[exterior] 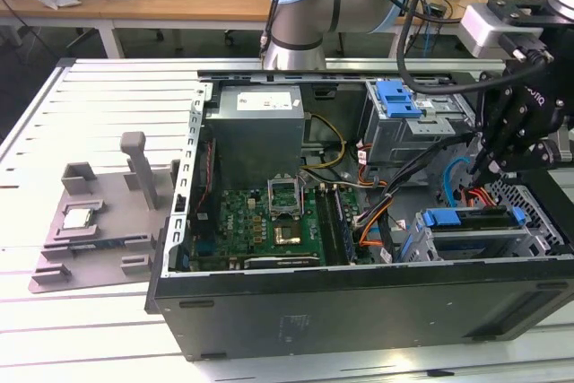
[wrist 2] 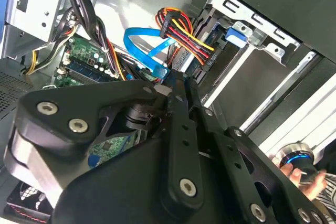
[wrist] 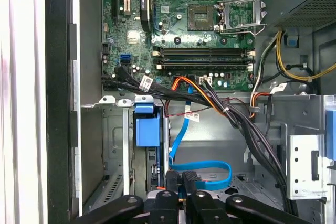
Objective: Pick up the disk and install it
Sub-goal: 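Insert the second disk wire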
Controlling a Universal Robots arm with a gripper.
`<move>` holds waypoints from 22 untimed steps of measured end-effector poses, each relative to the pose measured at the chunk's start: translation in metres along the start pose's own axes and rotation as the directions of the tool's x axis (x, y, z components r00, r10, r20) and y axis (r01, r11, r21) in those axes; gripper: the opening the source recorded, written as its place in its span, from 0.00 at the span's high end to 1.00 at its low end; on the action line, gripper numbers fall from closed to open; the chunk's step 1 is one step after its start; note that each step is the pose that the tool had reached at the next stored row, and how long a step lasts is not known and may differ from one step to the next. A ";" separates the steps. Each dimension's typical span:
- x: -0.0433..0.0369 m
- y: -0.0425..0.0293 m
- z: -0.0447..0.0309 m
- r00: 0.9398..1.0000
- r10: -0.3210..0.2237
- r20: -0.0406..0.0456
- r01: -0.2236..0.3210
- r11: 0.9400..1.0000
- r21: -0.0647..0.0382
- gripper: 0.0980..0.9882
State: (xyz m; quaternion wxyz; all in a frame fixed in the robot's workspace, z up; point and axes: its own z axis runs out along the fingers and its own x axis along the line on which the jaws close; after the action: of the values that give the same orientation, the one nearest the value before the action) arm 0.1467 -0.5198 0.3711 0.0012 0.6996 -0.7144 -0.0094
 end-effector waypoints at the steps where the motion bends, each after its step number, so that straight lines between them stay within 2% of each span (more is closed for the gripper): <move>1: 0.0012 0.0000 0.0002 1.000 0.000 0.000 0.000 1.000 0.000 0.93; 5: 0.0108 -0.0003 0.0019 1.000 0.000 -0.009 0.000 1.000 0.000 0.93; 9: 0.0154 -0.0005 0.0113 1.000 -0.001 -0.009 0.001 1.000 0.000 0.93; 13: 0.0202 -0.0007 0.0164 1.000 -0.002 -0.010 0.002 1.000 0.000 0.93; 16: 0.0207 -0.0007 0.0196 1.000 -0.002 -0.011 0.002 1.000 0.000 0.93; 19: 0.0212 -0.0008 0.0201 1.000 -0.003 -0.010 0.003 1.000 0.000 0.93; 22: 0.0253 -0.0009 0.0200 1.000 -0.003 -0.011 0.003 1.000 0.000 0.93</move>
State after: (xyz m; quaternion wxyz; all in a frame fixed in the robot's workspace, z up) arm 0.1468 -0.5449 0.3509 0.0050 0.7006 -0.7135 -0.0057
